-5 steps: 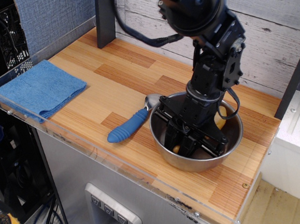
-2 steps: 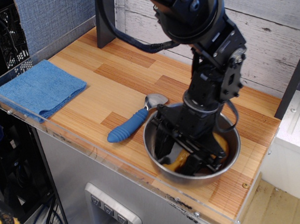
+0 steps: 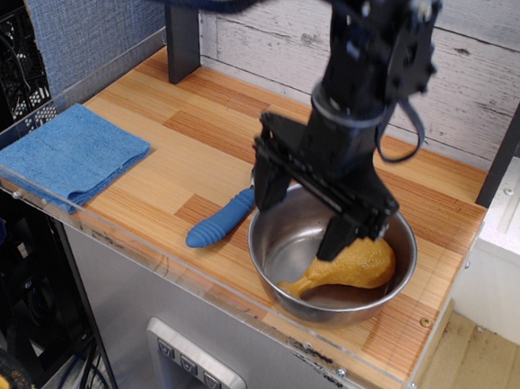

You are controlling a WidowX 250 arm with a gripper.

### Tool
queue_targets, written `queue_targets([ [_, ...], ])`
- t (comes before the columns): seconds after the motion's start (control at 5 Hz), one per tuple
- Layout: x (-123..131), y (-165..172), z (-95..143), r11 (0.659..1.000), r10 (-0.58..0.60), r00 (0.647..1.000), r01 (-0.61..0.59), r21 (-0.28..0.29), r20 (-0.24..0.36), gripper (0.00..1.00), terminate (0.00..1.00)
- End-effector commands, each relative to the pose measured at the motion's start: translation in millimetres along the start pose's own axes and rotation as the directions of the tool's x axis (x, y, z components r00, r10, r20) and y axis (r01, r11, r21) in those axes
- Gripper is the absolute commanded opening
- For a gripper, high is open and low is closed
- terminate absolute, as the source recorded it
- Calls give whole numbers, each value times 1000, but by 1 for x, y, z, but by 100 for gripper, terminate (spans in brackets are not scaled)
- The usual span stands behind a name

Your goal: Place the chicken inside the pot.

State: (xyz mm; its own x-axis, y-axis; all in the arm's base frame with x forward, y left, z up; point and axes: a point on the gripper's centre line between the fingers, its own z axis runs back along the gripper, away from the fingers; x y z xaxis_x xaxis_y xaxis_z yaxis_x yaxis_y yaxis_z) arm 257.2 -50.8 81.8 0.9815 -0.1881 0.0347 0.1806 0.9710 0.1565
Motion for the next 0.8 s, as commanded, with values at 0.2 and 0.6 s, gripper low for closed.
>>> queue_targets([
  [0.2, -5, 81, 0, 978, 209, 978, -209, -7, -20, 100, 0],
  [0.6, 3, 100, 0, 976, 209, 978, -208, -58, 6, 100, 0],
])
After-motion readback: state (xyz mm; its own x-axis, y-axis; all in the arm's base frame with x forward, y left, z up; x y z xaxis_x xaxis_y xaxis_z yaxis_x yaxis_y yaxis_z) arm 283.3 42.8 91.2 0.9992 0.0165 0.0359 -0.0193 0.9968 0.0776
